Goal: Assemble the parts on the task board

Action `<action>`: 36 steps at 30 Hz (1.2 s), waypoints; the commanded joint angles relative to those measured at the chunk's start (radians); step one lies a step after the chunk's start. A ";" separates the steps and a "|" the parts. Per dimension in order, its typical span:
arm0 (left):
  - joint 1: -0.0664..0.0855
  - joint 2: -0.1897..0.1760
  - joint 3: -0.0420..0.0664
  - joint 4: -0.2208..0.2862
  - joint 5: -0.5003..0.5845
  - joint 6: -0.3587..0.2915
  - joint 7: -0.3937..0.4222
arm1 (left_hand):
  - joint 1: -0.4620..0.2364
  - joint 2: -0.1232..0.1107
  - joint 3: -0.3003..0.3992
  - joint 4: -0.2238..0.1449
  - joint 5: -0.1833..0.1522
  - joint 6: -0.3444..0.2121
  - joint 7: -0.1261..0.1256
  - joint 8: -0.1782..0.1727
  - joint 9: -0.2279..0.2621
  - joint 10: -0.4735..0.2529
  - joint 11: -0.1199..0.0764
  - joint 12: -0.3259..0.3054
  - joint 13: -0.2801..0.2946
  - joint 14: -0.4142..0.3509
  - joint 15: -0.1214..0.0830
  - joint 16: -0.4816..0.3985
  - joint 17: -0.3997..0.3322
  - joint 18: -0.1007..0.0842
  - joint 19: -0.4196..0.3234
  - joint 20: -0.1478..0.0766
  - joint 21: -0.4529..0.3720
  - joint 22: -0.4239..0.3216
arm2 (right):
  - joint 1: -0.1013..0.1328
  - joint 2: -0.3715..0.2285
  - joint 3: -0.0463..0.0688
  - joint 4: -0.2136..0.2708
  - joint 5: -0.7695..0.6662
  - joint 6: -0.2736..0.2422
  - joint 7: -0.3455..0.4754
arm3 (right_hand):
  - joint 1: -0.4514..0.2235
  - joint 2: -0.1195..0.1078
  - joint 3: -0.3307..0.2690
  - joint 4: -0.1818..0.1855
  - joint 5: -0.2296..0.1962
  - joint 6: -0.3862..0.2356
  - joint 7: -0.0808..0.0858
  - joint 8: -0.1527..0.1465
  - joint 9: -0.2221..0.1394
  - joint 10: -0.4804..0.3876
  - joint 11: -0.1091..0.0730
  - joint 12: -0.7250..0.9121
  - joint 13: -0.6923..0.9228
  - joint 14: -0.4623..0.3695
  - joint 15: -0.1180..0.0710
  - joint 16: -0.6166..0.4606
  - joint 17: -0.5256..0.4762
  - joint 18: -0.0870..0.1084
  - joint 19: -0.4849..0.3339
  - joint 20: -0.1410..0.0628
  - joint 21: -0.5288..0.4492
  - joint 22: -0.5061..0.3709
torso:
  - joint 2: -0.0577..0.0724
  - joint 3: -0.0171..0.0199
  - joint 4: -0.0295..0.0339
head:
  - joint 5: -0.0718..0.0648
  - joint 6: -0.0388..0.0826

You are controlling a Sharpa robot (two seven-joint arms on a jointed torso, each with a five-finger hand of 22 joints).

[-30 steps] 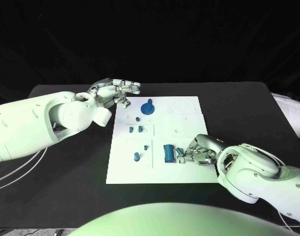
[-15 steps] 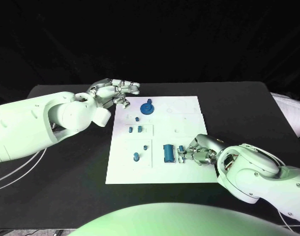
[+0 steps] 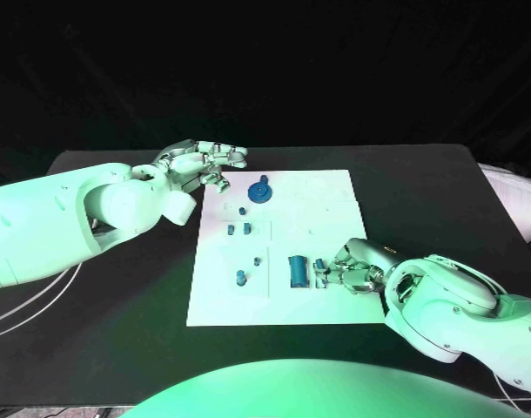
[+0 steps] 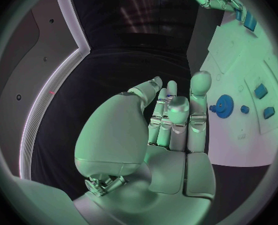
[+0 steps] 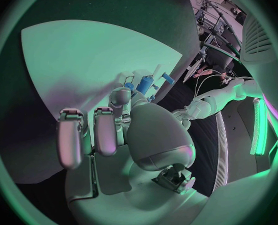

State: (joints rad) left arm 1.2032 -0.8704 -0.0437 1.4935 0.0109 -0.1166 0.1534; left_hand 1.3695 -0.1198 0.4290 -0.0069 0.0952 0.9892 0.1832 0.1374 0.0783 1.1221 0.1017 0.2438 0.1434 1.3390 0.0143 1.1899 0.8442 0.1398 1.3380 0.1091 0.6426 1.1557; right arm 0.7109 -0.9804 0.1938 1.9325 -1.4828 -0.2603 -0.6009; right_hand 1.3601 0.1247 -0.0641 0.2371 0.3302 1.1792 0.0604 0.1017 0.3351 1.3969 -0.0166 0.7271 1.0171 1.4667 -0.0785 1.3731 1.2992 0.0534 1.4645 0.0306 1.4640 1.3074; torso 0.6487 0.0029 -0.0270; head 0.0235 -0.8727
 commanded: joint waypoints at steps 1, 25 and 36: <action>0.000 0.001 0.000 0.001 -0.004 0.020 0.002 | 0.003 0.006 -0.007 -0.001 0.005 -0.008 -0.001 0.007 -0.001 -0.008 0.000 0.006 0.002 -0.009 0.001 0.001 -0.002 0.015 -0.005 0.004 -0.002 -0.001 | -0.001 0.000 0.000 0.007 0.000 0.009 0.004 | 0.005 -0.006 0.008 -0.001 -0.004 0.001 -0.004 0.000 0.001 0.001 -0.004 0.007 0.001 0.058 -0.006 0.005 0.002 -0.012 0.006 -0.003 0.005 0.111 | 0.000 -0.0002 0.0007 | 0.000 0.000; 0.000 0.000 0.000 0.003 -0.009 0.021 0.000 | 0.003 0.006 -0.007 -0.001 0.005 -0.008 -0.001 0.007 -0.001 -0.008 0.000 0.006 0.002 -0.009 0.001 0.001 -0.002 0.015 -0.005 0.004 -0.002 -0.001 | -0.001 -0.009 0.000 0.014 0.002 0.062 0.002 | -0.016 -0.029 0.004 0.018 -0.008 0.004 -0.003 0.000 0.001 0.002 -0.003 0.002 0.000 0.058 -0.005 0.004 0.001 -0.012 0.005 -0.002 0.005 0.110 | 0.000 -0.0002 0.0005 | 0.002 0.000; 0.000 0.000 0.000 0.003 -0.010 0.020 0.001 | 0.003 0.006 -0.007 -0.001 0.005 -0.008 -0.001 0.007 -0.001 -0.008 0.000 0.006 0.002 -0.009 0.001 0.001 -0.002 0.015 -0.005 0.004 -0.002 -0.001 | -0.001 -0.007 0.000 0.006 -0.005 0.022 0.000 | -0.142 -0.080 -0.078 0.054 -0.052 0.006 0.003 -0.003 0.002 -0.003 0.004 -0.019 -0.010 0.055 0.002 -0.007 -0.012 -0.009 -0.003 0.004 -0.005 0.098 | 0.000 -0.0006 0.0013 | 0.001 0.000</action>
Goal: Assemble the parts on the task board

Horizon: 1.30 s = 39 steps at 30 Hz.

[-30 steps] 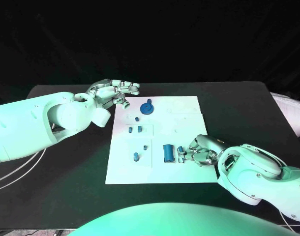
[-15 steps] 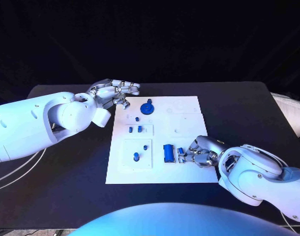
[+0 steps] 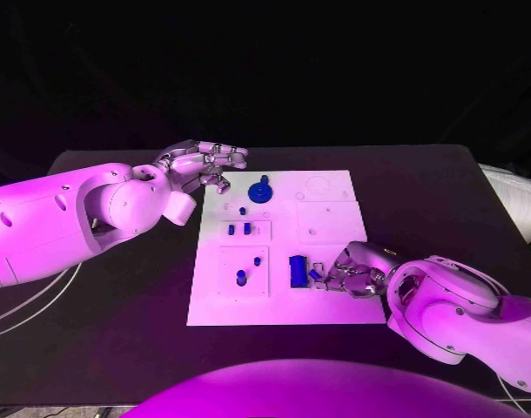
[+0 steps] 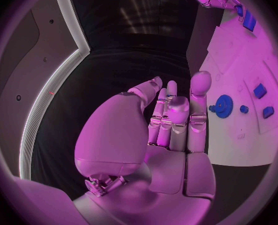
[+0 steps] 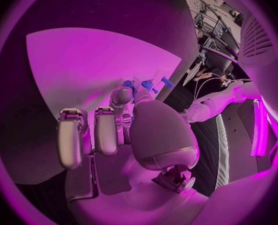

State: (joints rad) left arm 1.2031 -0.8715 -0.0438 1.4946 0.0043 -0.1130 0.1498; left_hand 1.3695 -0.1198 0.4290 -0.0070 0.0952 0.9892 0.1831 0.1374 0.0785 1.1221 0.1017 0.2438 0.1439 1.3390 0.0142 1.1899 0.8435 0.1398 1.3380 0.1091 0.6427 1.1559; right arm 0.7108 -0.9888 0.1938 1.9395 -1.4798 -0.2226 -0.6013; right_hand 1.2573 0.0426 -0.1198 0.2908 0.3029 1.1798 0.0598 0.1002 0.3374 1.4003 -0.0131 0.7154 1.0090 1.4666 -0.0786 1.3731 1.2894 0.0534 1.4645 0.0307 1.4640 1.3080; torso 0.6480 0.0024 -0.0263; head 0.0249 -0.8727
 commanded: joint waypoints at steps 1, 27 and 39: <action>0.000 0.002 0.001 0.002 -0.004 0.017 0.004 | 0.003 0.006 -0.007 -0.001 0.005 -0.008 -0.001 0.007 -0.001 -0.008 0.000 0.006 0.001 -0.009 0.001 0.001 -0.001 0.015 -0.005 0.004 -0.002 -0.001 | -0.001 0.002 0.000 -0.002 -0.009 -0.021 0.001 | -0.060 0.001 -0.037 0.000 -0.049 0.005 0.004 -0.002 0.000 -0.007 0.000 -0.009 -0.002 0.054 0.002 -0.008 -0.003 -0.008 -0.004 0.004 -0.005 0.097 | 0.000 -0.0002 0.0007 | 0.000 0.000; 0.000 0.004 0.001 0.000 -0.006 0.018 0.004 | 0.002 0.006 -0.009 0.000 0.005 -0.010 0.000 0.008 -0.002 -0.011 0.001 0.008 0.001 -0.009 0.001 0.001 -0.002 0.015 -0.006 0.004 -0.005 -0.003 | -0.001 0.000 0.000 -0.002 -0.014 -0.007 0.002 | 0.041 0.066 -0.032 -0.047 -0.004 0.008 -0.003 -0.002 0.006 0.000 -0.006 0.004 0.014 0.058 -0.004 0.001 0.011 -0.011 0.003 -0.001 0.001 0.108 | 0.001 0.0002 -0.0004 | -0.004 0.000; 0.000 0.003 0.001 0.000 -0.007 0.018 0.003 | 0.002 0.007 -0.009 0.000 0.006 -0.010 0.000 0.008 -0.002 -0.012 0.000 0.010 0.001 -0.010 0.002 0.001 -0.003 0.015 -0.005 0.004 -0.004 -0.002 | -0.001 0.002 0.000 -0.006 -0.027 0.007 0.000 | 0.046 0.052 -0.038 -0.047 -0.029 0.009 -0.001 -0.003 0.006 -0.001 -0.005 0.001 0.012 0.057 -0.003 0.000 0.010 -0.011 0.003 0.000 0.000 0.108 | 0.000 0.0001 0.0005 | -0.006 0.000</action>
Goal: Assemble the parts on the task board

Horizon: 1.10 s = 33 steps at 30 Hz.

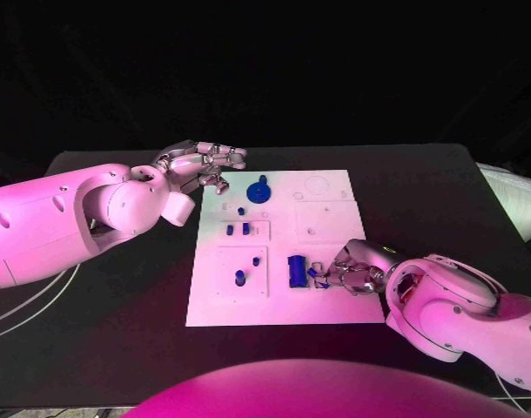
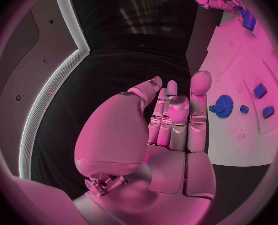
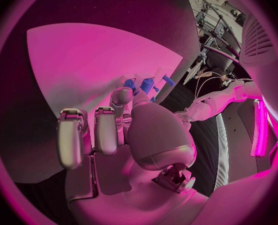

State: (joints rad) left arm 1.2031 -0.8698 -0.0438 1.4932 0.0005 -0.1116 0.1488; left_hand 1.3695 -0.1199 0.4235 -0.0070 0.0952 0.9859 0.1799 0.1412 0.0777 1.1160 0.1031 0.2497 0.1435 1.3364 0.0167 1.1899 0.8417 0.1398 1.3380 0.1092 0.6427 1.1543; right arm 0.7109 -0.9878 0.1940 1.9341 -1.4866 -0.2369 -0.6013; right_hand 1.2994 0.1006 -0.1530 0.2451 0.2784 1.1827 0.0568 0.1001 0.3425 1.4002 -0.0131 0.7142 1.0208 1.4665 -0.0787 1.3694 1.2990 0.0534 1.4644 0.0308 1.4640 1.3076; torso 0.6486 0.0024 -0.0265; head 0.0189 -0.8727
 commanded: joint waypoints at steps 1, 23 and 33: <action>0.000 0.001 0.001 0.001 -0.003 0.017 0.004 | 0.002 0.007 -0.004 0.000 0.006 -0.007 0.003 0.004 -0.001 -0.006 -0.001 0.004 0.002 -0.007 -0.001 0.001 -0.001 0.015 -0.005 0.004 -0.004 -0.001 | -0.001 0.001 -0.001 -0.001 -0.021 0.020 0.000 | 0.002 -0.007 -0.006 0.001 -0.005 0.006 0.002 -0.003 0.001 0.000 -0.004 0.001 0.000 0.057 -0.003 0.004 0.000 -0.011 0.003 0.000 0.000 0.108 | 0.000 0.0002 0.0007 | 0.001 0.000; 0.000 0.003 0.001 0.001 -0.003 0.017 0.003 | 0.002 0.007 -0.004 0.000 0.006 -0.007 0.003 0.004 -0.001 -0.006 -0.001 0.004 0.002 -0.007 -0.001 0.001 -0.001 0.015 -0.005 0.004 -0.004 -0.001 | -0.001 0.013 -0.001 -0.011 -0.078 0.032 -0.001 | 0.057 -0.060 -0.022 -0.024 0.005 0.005 0.001 -0.006 0.002 -0.006 -0.007 -0.012 -0.004 0.056 -0.004 -0.002 -0.006 -0.009 -0.001 0.000 -0.005 0.103 | 0.000 0.0002 0.0003 | 0.001 0.000; 0.000 0.003 0.001 0.001 -0.003 0.017 0.003 | 0.002 0.007 -0.004 0.000 0.006 -0.007 0.003 0.005 -0.001 -0.006 -0.001 0.005 0.002 -0.008 -0.001 0.001 -0.002 0.015 -0.005 0.004 -0.005 -0.001 | -0.001 0.018 -0.001 -0.017 -0.089 0.040 -0.003 | 0.114 -0.021 0.031 -0.049 -0.003 0.010 -0.005 -0.006 0.001 0.002 -0.012 -0.001 0.002 0.058 -0.009 0.006 0.006 -0.012 0.006 -0.005 0.002 0.114 | 0.000 0.0001 0.0000 | 0.001 0.000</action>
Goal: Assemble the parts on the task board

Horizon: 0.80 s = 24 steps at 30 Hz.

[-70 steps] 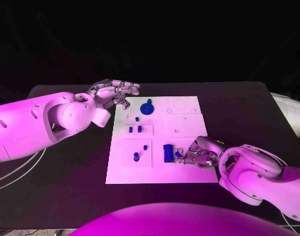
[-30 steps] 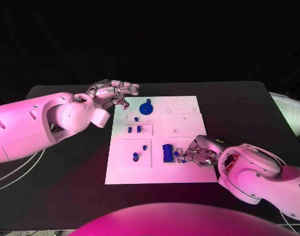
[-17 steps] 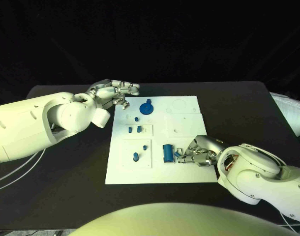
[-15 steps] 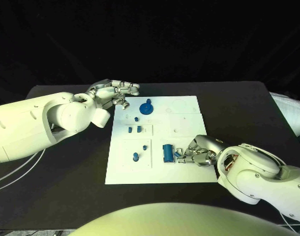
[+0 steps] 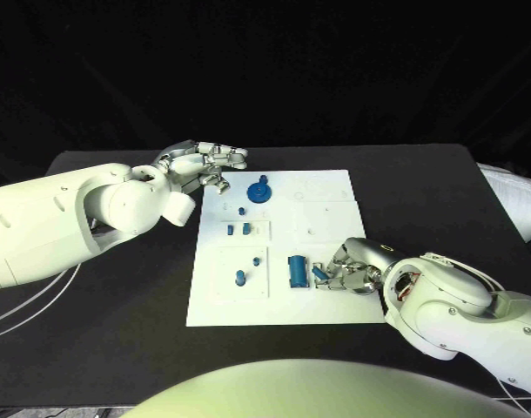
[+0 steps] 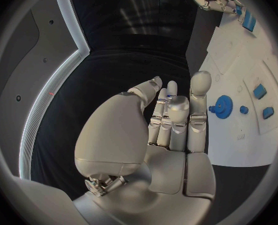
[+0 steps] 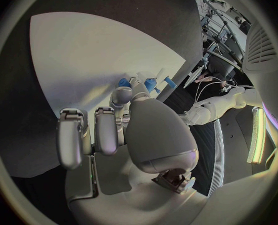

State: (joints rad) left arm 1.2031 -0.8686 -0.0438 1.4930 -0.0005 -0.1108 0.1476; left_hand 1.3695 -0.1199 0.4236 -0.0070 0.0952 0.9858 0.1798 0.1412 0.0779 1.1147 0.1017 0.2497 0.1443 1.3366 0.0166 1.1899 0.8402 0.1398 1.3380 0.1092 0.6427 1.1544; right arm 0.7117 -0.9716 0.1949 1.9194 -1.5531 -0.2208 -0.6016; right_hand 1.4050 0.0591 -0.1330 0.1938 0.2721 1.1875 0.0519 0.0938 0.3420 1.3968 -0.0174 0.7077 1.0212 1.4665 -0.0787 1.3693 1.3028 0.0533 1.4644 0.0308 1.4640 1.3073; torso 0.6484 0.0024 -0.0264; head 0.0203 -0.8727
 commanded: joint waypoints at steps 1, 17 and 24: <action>0.000 0.002 0.001 0.001 -0.002 0.016 0.004 | 0.002 0.007 -0.004 0.000 0.006 -0.007 0.003 0.005 -0.001 -0.005 0.000 0.005 0.001 -0.008 -0.001 0.001 -0.001 0.015 -0.005 0.004 -0.005 -0.001 | -0.002 0.002 -0.001 -0.003 -0.019 0.024 -0.003 | 0.008 0.023 0.013 0.003 0.005 0.006 0.000 0.001 0.001 0.006 -0.008 0.007 0.003 0.059 -0.009 0.007 0.004 -0.012 0.007 -0.005 0.003 0.115 | 0.000 0.0002 -0.0002 | -0.001 0.000; 0.000 -0.001 0.001 0.002 -0.004 0.019 -0.001 | 0.002 0.007 -0.004 0.000 0.006 -0.007 0.003 0.005 -0.001 -0.005 0.000 0.005 0.001 -0.008 -0.001 0.001 -0.001 0.015 -0.005 0.004 -0.005 -0.001 | -0.002 -0.011 -0.001 0.007 0.075 0.010 -0.004 | -0.043 0.041 0.046 0.059 0.092 0.009 0.000 -0.003 -0.002 0.018 -0.007 0.016 0.011 0.060 -0.008 0.015 0.014 -0.014 0.011 -0.005 0.008 0.122 | 0.000 0.0006 -0.0002 | -0.002 0.000; 0.000 -0.002 0.001 0.003 -0.007 0.023 -0.004 | 0.002 0.007 -0.004 0.000 0.006 -0.007 0.003 0.005 -0.001 -0.005 0.000 0.005 0.001 -0.008 -0.001 0.001 -0.001 0.015 -0.005 0.004 -0.005 -0.001 | -0.001 -0.020 -0.001 0.007 0.139 0.020 -0.007 | -0.048 0.038 0.050 0.065 0.100 0.009 0.001 -0.003 -0.002 0.018 -0.006 0.017 0.012 0.060 -0.008 0.015 0.014 -0.013 0.010 -0.005 0.006 0.120 | 0.001 0.0005 0.0000 | 0.000 0.000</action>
State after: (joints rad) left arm 1.2031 -0.8712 -0.0438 1.4939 -0.0019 -0.1089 0.1434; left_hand 1.3695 -0.1198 0.4236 -0.0070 0.0952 0.9858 0.1798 0.1412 0.0779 1.1148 0.1017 0.2497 0.1441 1.3366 0.0166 1.1899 0.8403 0.1398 1.3381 0.1091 0.6427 1.1545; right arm 0.7138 -0.9895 0.1968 1.9282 -1.4751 -0.2223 -0.6004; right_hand 1.3659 0.0970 -0.0825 0.2529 0.3666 1.1882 0.0547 0.0887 0.3392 1.4111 -0.0240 0.7183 1.0318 1.4666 -0.0786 1.3789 1.3079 0.0534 1.4644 0.0308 1.4678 1.3080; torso 0.6486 0.0029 -0.0267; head 0.0198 -0.8727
